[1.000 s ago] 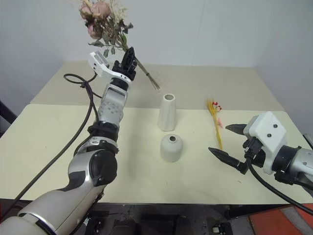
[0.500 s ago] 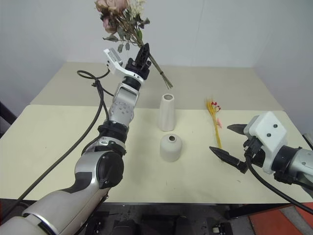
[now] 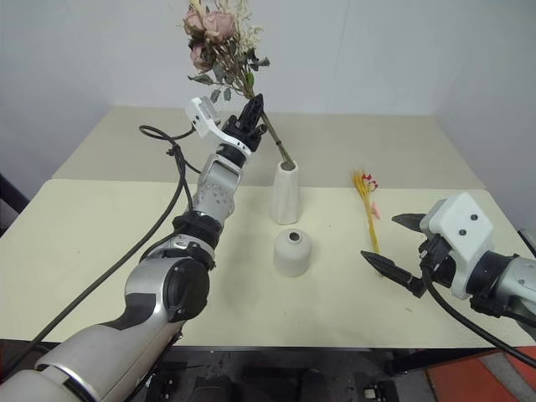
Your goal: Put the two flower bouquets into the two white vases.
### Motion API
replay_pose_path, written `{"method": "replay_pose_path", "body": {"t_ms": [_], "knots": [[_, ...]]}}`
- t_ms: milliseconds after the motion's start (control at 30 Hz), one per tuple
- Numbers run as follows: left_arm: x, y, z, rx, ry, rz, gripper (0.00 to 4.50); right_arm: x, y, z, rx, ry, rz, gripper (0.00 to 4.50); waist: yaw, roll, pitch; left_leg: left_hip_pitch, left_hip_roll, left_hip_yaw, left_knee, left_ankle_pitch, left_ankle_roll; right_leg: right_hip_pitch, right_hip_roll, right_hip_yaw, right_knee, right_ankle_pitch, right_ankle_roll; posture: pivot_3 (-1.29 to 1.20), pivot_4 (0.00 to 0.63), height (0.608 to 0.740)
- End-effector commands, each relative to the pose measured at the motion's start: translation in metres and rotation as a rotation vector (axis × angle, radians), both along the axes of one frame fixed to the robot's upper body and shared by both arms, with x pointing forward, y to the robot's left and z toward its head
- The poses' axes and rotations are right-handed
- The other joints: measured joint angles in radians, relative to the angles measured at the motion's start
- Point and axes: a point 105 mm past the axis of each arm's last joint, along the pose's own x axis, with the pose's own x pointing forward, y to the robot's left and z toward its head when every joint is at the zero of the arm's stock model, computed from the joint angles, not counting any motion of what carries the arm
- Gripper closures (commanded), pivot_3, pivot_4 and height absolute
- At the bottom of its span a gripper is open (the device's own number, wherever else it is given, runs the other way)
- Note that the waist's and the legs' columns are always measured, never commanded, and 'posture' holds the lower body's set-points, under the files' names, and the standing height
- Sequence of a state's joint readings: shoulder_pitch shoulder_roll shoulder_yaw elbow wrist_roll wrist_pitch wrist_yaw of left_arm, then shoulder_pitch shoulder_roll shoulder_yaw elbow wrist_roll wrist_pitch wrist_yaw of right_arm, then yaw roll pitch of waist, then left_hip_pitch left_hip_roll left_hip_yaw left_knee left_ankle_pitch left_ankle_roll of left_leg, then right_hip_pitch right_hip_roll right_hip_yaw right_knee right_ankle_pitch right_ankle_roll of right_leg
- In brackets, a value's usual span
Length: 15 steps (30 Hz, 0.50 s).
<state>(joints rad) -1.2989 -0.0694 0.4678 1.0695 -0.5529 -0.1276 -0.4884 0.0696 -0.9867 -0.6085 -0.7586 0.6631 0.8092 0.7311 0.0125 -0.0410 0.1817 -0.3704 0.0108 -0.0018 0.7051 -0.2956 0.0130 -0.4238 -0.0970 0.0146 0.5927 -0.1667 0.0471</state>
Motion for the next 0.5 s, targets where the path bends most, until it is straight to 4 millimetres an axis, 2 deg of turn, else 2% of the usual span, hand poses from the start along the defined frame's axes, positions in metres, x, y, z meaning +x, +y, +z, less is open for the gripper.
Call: {"method": "replay_pose_path", "body": {"t_ms": [33, 200, 500], "knots": [[-0.004, -0.003, 0.020, 0.008, -0.068, 0.003, 4.41, -0.001, 0.000, 0.012, -0.019, -0.067, -0.006, 0.00, 0.000, 0.000, 0.000, 0.000, 0.000, 0.000, 0.000, 0.000, 0.000, 0.000, 0.000, 0.000, 0.000, 0.000, 0.000, 0.00, 0.150, 0.740], [-0.005, -0.009, 0.013, 0.084, -0.085, 0.012, 4.41, -0.002, 0.000, 0.011, -0.020, -0.067, -0.006, 0.00, 0.000, 0.000, 0.000, 0.000, 0.000, 0.000, 0.000, 0.000, 0.000, 0.000, 0.000, 0.000, 0.000, 0.000, 0.000, 0.00, 0.150, 0.740], [-0.024, -0.039, 0.013, 0.297, -0.268, -0.029, 4.41, -0.006, -0.004, 0.012, -0.004, -0.073, -0.031, 0.00, 0.001, 0.000, 0.000, 0.000, 0.000, 0.000, 0.000, 0.000, 0.000, 0.000, 0.000, 0.000, 0.000, 0.000, 0.000, 0.00, 0.150, 0.740]]}}
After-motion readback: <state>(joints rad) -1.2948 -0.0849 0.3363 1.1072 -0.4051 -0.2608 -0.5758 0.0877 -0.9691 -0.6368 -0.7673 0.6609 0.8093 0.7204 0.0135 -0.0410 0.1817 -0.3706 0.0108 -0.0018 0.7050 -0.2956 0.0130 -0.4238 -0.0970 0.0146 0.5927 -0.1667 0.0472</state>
